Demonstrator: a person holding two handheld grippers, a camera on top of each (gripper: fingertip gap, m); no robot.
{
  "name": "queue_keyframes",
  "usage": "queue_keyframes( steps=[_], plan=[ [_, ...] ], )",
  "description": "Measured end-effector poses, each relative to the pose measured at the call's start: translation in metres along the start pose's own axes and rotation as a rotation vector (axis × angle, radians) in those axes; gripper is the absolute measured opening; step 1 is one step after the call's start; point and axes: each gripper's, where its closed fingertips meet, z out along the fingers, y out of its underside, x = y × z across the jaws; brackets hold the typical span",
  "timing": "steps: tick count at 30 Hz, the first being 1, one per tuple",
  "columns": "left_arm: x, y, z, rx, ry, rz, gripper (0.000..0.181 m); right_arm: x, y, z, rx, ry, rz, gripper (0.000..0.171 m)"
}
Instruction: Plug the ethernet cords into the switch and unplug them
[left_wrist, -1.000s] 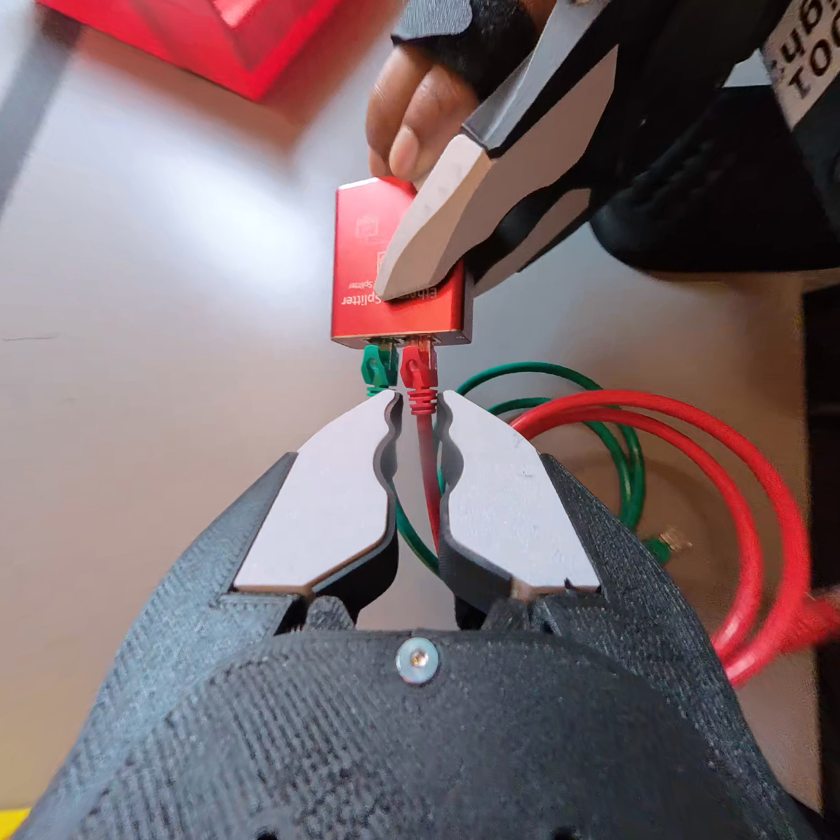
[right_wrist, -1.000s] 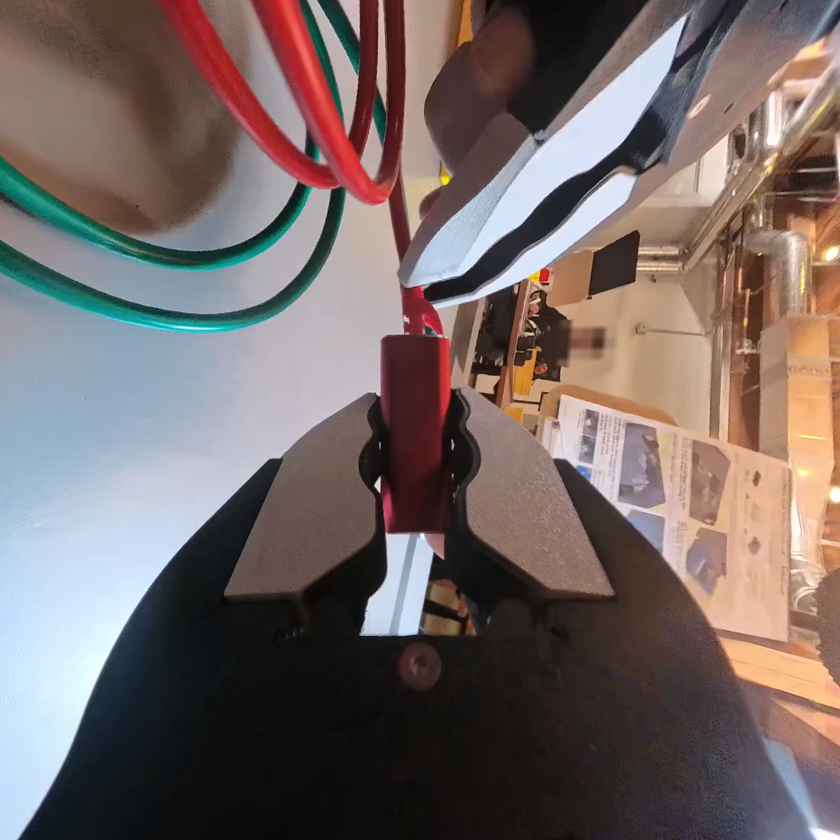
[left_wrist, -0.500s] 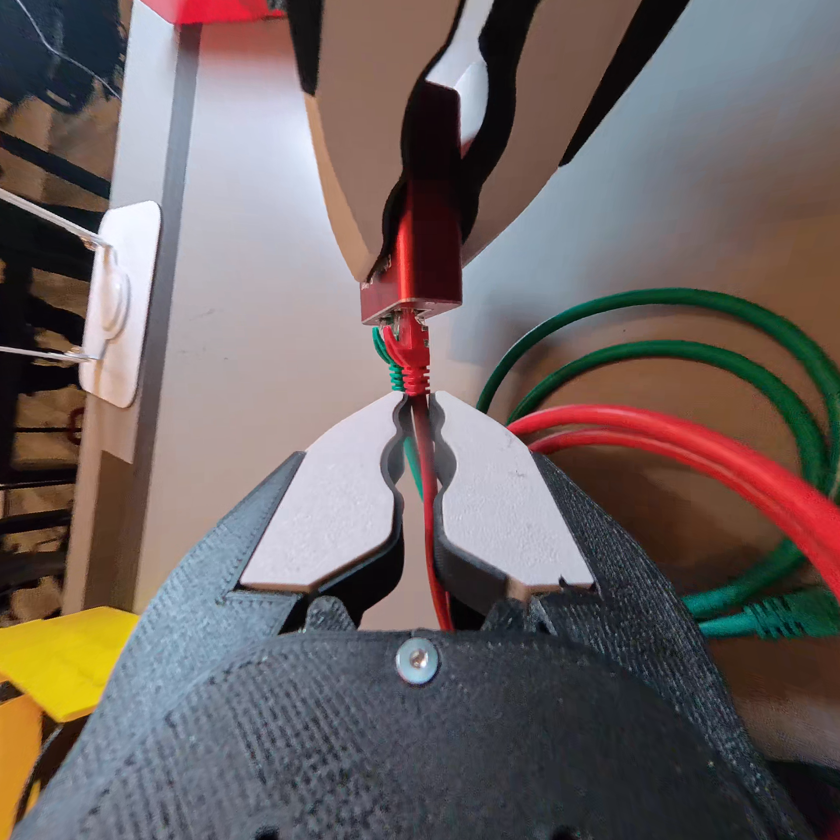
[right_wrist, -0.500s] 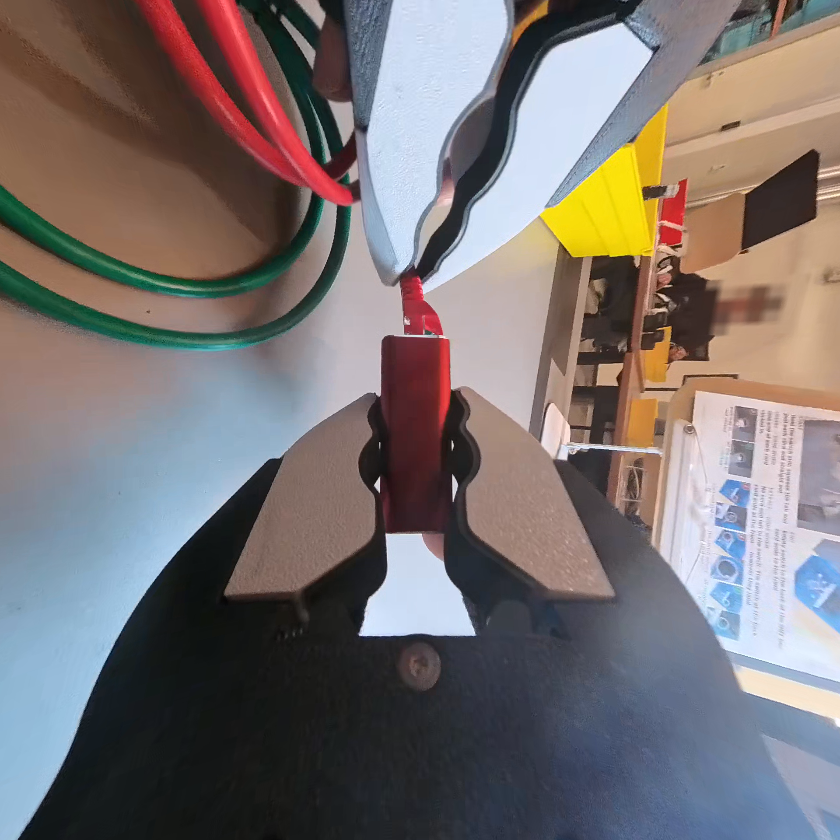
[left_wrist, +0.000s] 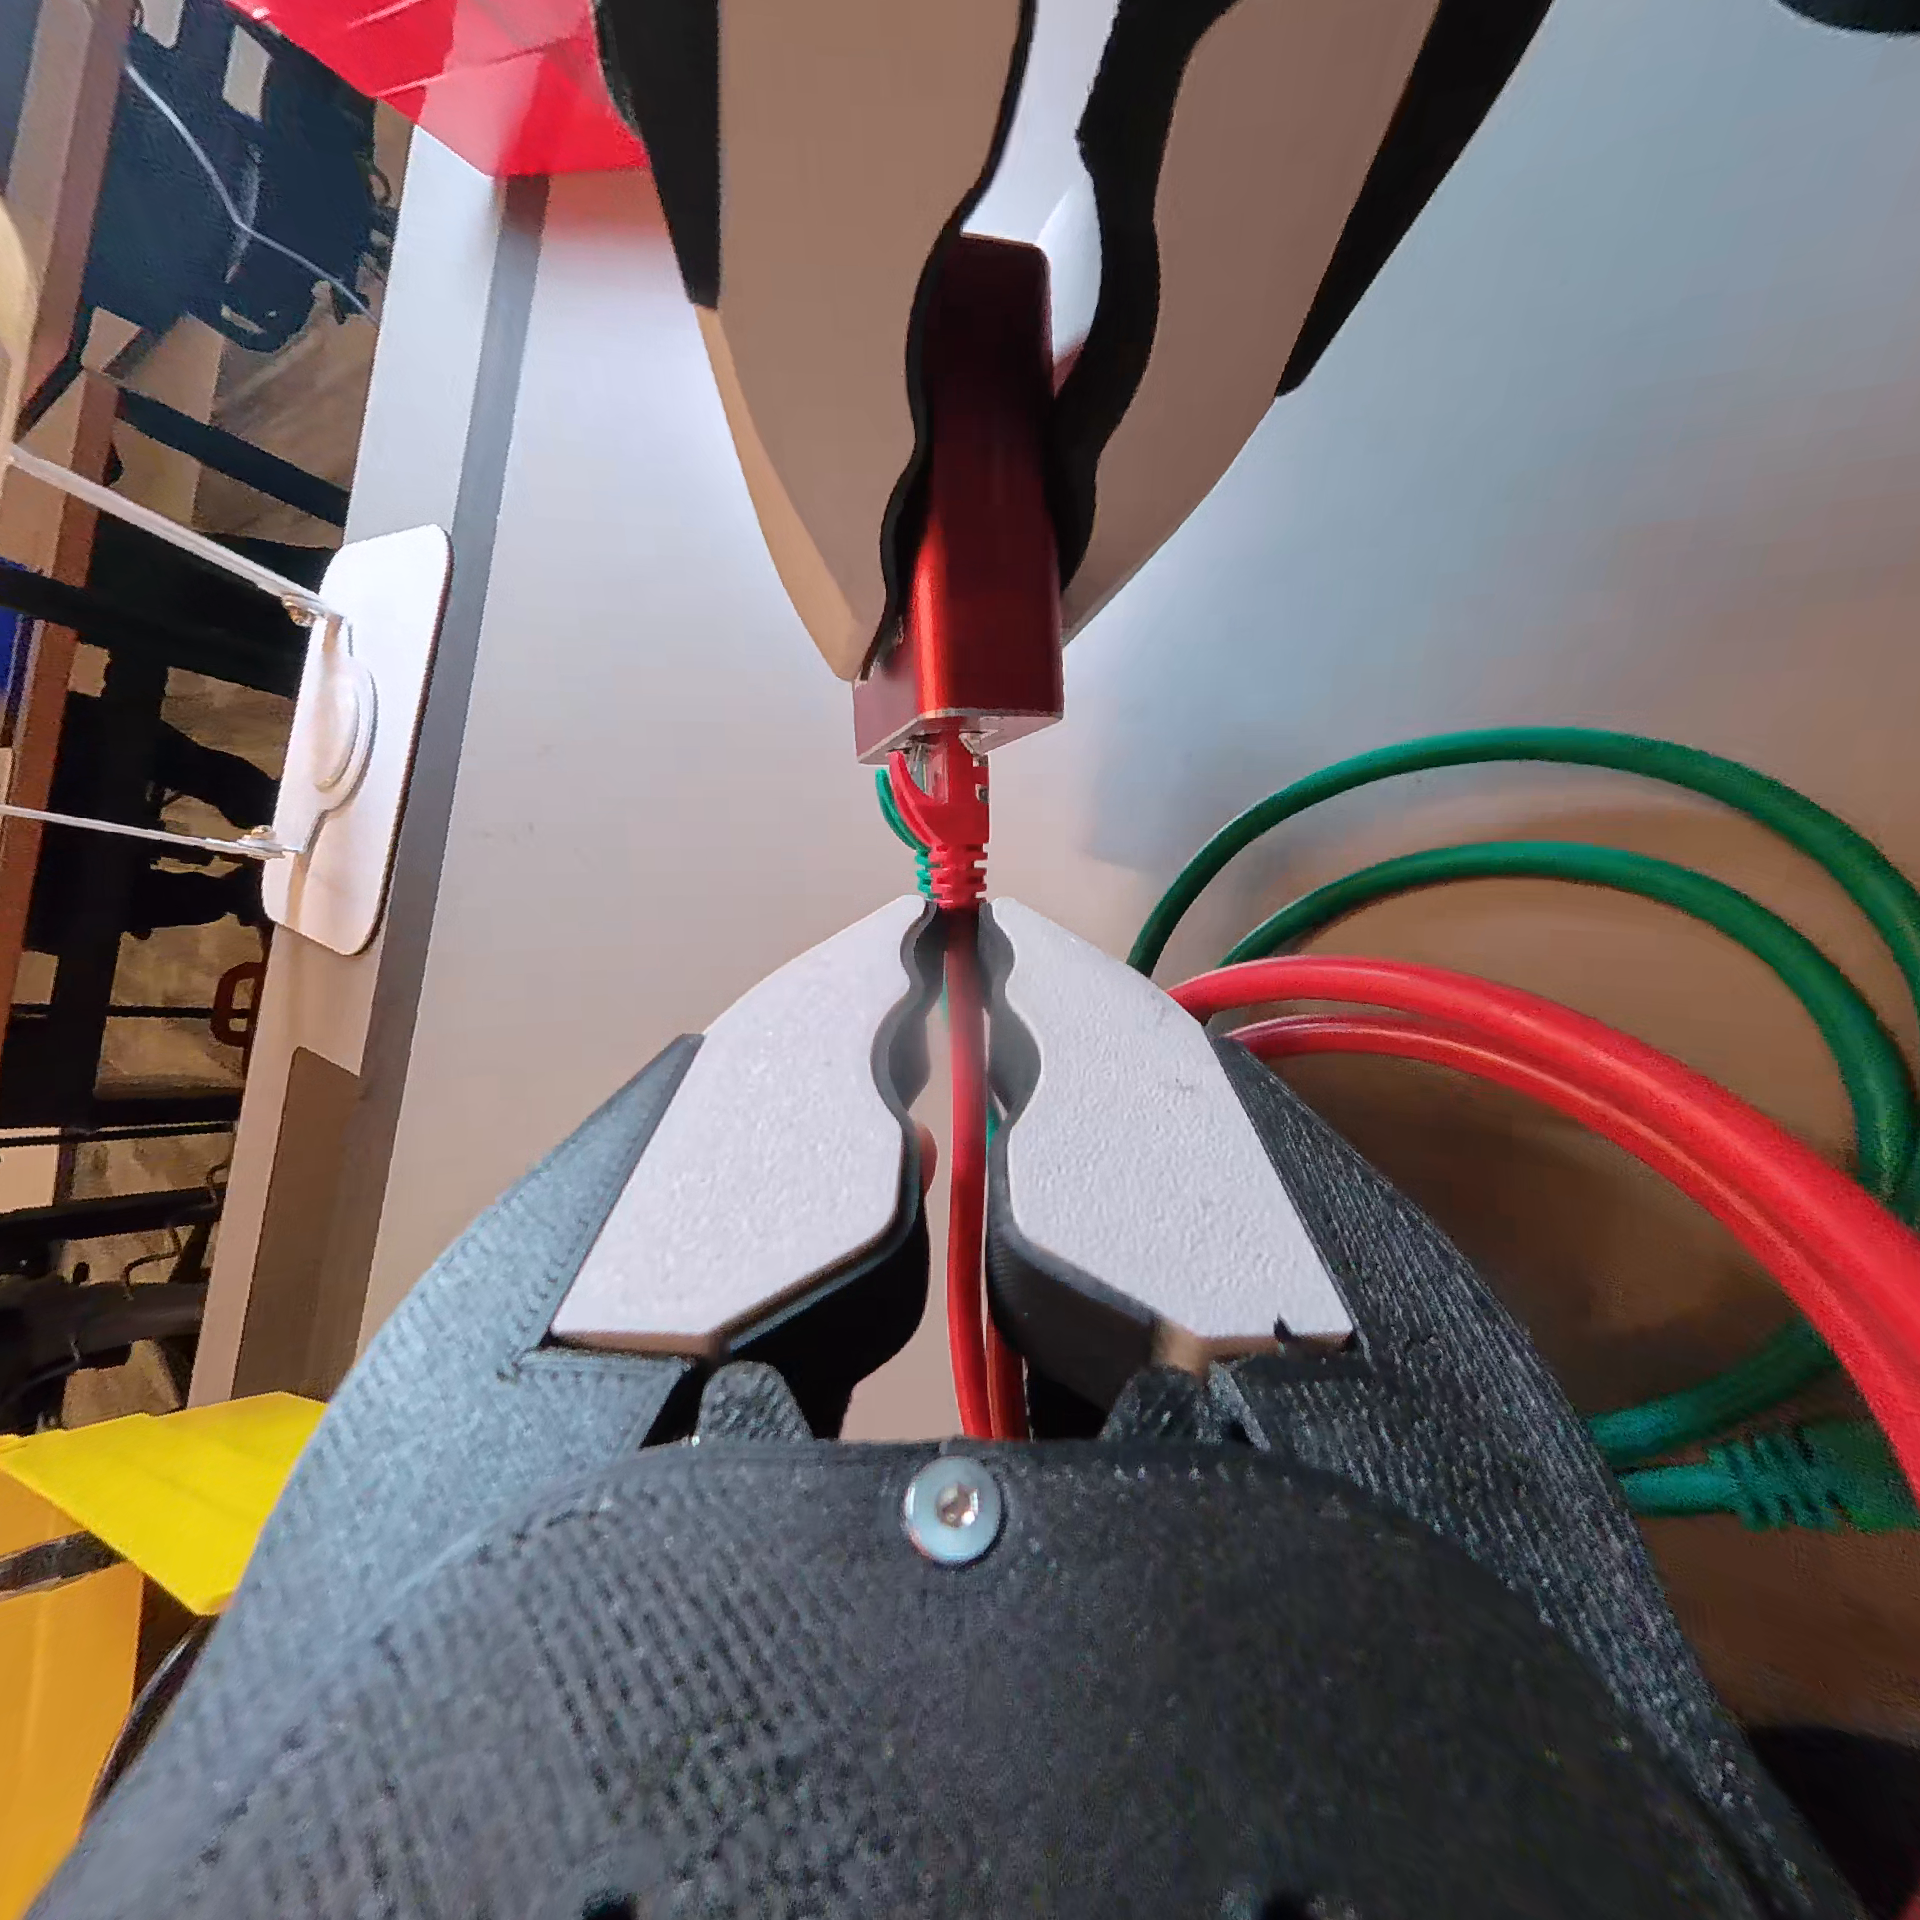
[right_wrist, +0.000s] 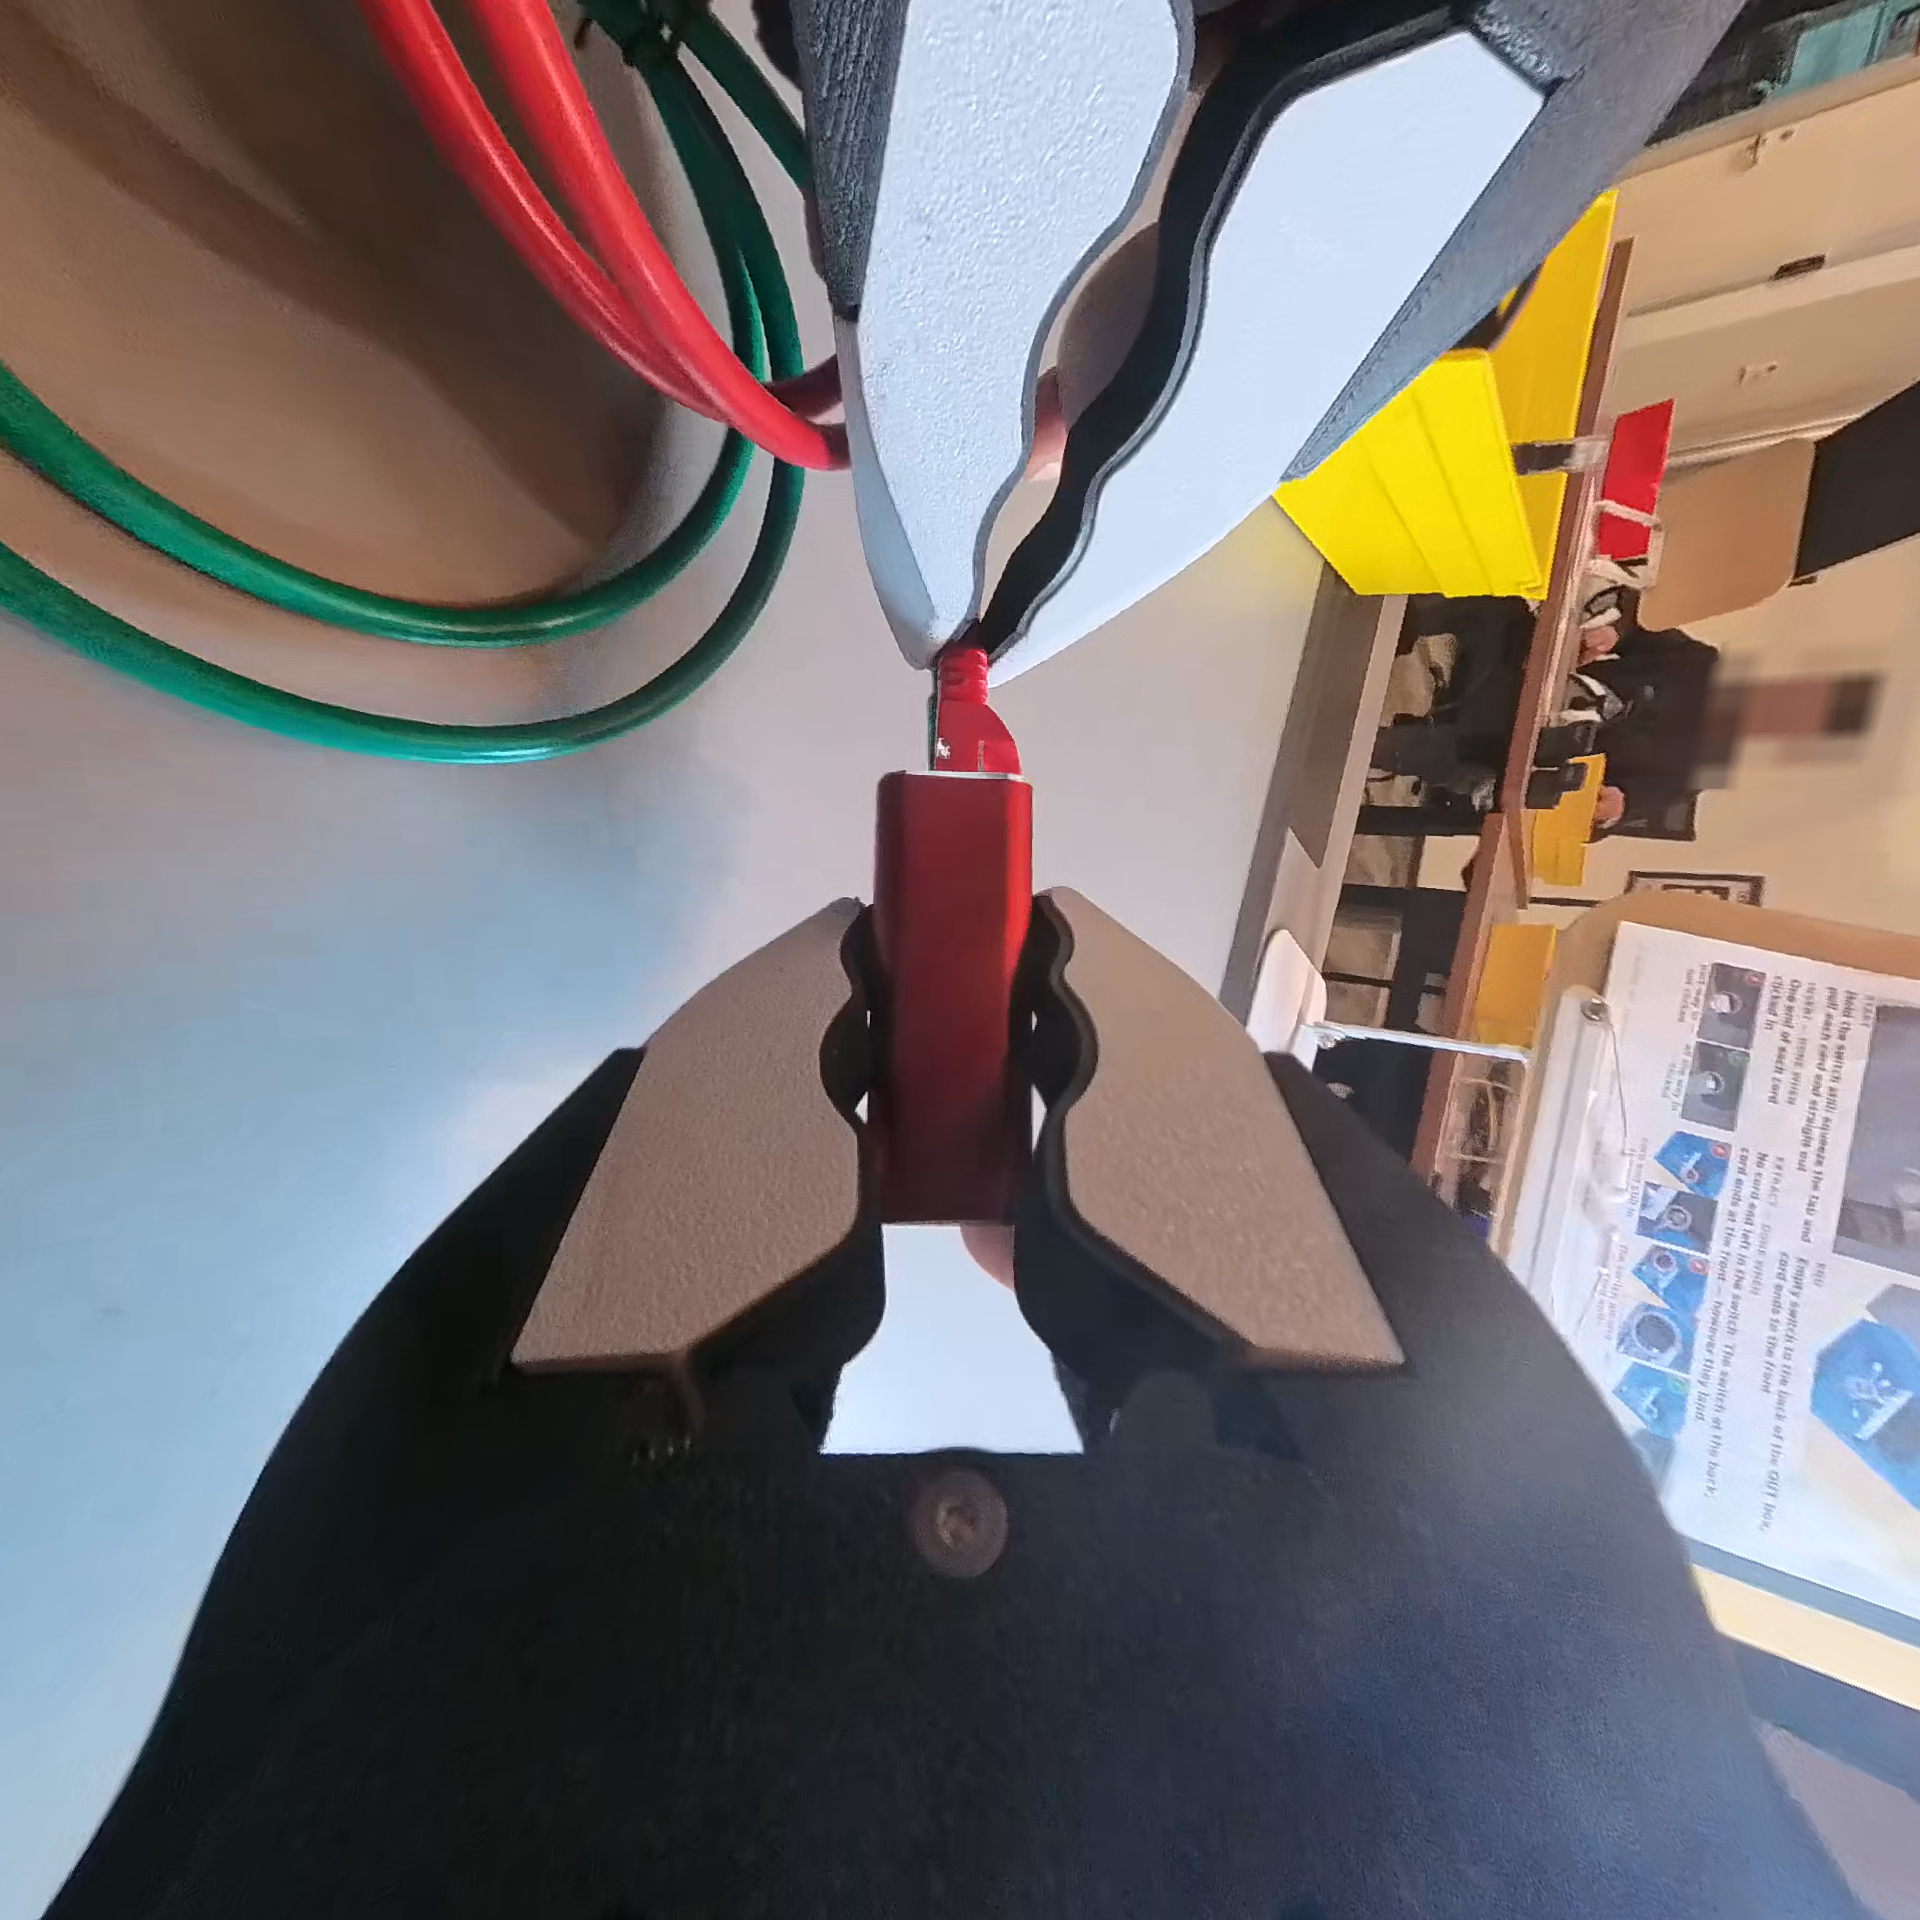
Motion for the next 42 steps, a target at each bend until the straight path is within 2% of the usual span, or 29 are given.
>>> queue_keyframes(
  steps=[8, 14, 19, 23, 28, 29, 31, 34, 37, 41, 42],
  plan=[
    [-0.023, 0.001, 0.008, 0.063, -0.02, -0.084, 0.006, 0.022, 0.018, 0.006, -0.101, 0.08, -0.082, 0.027],
    [-0.039, -0.005, -0.003, 0.19, 0.0, -0.119, 0.006, 0.043, 0.02, -0.001, -0.018, 0.085, 0.069, 0.032],
    [-0.038, -0.011, -0.012, 0.306, 0.078, -0.175, 0.006, 0.048, 0.014, -0.009, 0.103, 0.029, 0.201, 0.043],
    [-0.028, -0.017, -0.019, 0.383, 0.166, -0.178, 0.006, 0.041, 0.009, -0.014, 0.117, 0.007, 0.143, 0.043],
    [-0.018, -0.028, -0.019, 0.447, 0.263, -0.195, 0.007, 0.032, 0.005, -0.032, 0.082, -0.044, 0.106, 0.031],
    [-0.019, -0.031, -0.019, 0.444, 0.257, -0.196, 0.008, 0.032, 0.007, -0.036, 0.061, -0.072, 0.13, 0.03],
    [-0.032, -0.036, -0.023, 0.439, 0.193, -0.198, 0.023, 0.035, 0.013, -0.045, 0.029, -0.104, 0.173, 0.03],
    [-0.044, -0.067, -0.048, 0.544, 0.217, -0.243, 0.036, 0.035, 0.023, -0.051, -0.045, -0.174, 0.221, 0.03],
    [-0.035, -0.092, -0.04, 0.496, 0.215, -0.156, 0.044, 0.037, 0.012, -0.05, -0.052, -0.207, 0.217, 0.03],
    [-0.034, -0.101, -0.018, 0.418, 0.121, -0.072, 0.035, 0.037, 0.013, -0.05, -0.107, -0.216, 0.206, 0.029],
    [-0.033, -0.101, -0.018, 0.427, 0.122, -0.065, 0.025, 0.039, 0.014, -0.051, -0.085, -0.212, 0.247, 0.029]
  ],
)
